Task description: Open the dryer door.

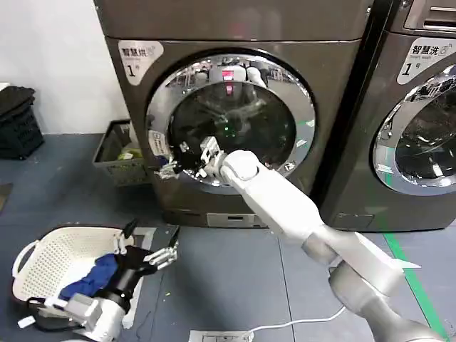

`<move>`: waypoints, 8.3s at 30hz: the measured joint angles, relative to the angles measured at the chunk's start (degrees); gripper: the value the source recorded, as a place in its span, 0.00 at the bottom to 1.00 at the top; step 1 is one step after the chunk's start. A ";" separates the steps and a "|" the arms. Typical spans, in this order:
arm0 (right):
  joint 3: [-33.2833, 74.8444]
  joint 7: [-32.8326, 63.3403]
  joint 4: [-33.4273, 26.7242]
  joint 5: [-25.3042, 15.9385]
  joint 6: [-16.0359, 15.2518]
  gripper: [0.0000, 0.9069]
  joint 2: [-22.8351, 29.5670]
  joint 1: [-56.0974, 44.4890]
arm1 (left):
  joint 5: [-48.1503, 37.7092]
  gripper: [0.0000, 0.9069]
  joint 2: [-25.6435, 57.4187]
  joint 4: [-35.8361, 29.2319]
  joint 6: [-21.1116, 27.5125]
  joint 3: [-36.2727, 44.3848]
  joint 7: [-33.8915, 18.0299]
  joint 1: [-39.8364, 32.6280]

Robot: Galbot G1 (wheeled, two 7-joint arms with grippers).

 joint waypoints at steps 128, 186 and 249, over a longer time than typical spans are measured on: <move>94.40 -6.38 69.49 8.85 17.03 1.00 -43.21 -99.76 | -24.98 1.00 32.21 42.80 -19.21 32.68 18.02 -54.79; 144.42 55.11 53.38 -28.89 3.65 1.00 4.37 -104.12 | -16.10 1.00 2.31 57.78 -17.79 53.59 10.65 -70.46; 145.59 51.75 44.42 -29.82 1.51 1.00 -1.30 -105.38 | -42.95 1.00 25.94 29.45 8.21 7.34 -22.96 -36.96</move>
